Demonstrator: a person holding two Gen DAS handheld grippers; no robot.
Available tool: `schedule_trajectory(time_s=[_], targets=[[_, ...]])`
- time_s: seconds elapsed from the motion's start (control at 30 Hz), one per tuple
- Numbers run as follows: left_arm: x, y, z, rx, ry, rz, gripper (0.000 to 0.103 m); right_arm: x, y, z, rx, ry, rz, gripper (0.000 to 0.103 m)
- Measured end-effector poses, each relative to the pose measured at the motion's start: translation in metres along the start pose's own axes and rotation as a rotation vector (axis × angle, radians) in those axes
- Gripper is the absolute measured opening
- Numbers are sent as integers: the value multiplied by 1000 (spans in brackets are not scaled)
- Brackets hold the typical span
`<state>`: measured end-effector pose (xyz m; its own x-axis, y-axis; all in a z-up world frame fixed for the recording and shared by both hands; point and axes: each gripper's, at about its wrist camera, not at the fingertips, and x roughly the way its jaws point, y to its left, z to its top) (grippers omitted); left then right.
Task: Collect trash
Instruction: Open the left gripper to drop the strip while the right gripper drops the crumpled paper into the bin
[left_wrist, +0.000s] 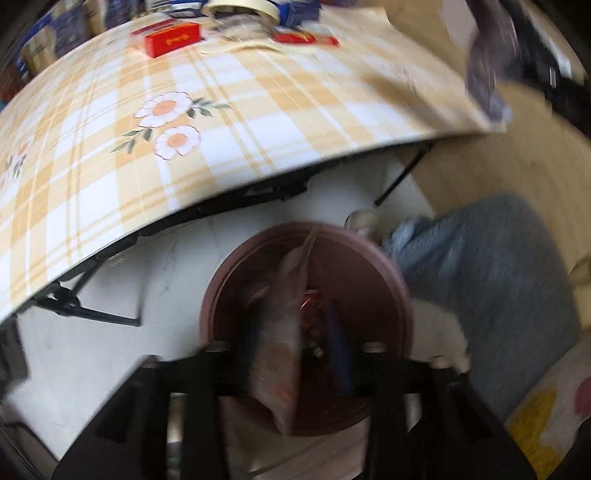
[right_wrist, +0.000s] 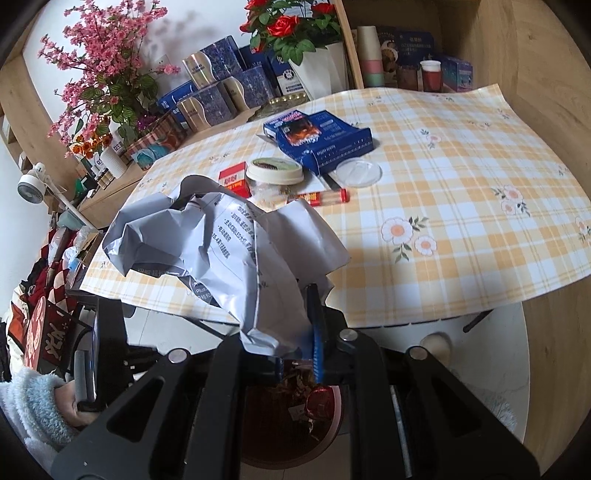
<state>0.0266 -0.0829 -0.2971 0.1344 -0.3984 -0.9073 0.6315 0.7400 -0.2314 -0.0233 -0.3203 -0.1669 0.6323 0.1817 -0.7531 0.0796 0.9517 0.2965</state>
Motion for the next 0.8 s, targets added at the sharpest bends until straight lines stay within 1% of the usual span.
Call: schedule_trajectory(time_s=[0.07,0.1,0.13,0.2,0.27,0.33,0.4,0.43,0.5,0.53,0.63,0.73,0.8], targets=[[-11,6,-1,-47,-39,-21,49,4,1,-5,-5,19,6,15],[-19,9,0,-67,-69,-18,53,6,2,-10,-10,33,12,15],[-25,11,-1,-77,-89,-13,55,9,3,-14,-15,43,17,15],[-45,18,-5,-116,-159,1,65,16,9,-23,-30,76,37,15],[-64,24,-11,-157,-229,12,71,24,16,-32,-49,107,56,15],[-81,30,-18,-187,-287,38,76,34,27,-42,-86,150,78,15],[-96,33,-27,-209,-341,87,84,46,39,-53,-127,193,96,15],[-104,35,-33,-220,-372,120,85,52,44,-58,-146,215,104,15],[-112,37,-39,-238,-421,168,91,66,54,-68,-180,259,112,15],[-116,37,-43,-244,-441,187,92,74,59,-72,-195,281,112,15],[-117,41,-50,-259,-470,216,93,95,66,-83,-222,320,111,15],[-111,43,-56,-277,-458,242,93,112,66,-87,-221,333,103,15],[-107,44,-57,-285,-449,271,93,122,62,-90,-202,323,103,15]])
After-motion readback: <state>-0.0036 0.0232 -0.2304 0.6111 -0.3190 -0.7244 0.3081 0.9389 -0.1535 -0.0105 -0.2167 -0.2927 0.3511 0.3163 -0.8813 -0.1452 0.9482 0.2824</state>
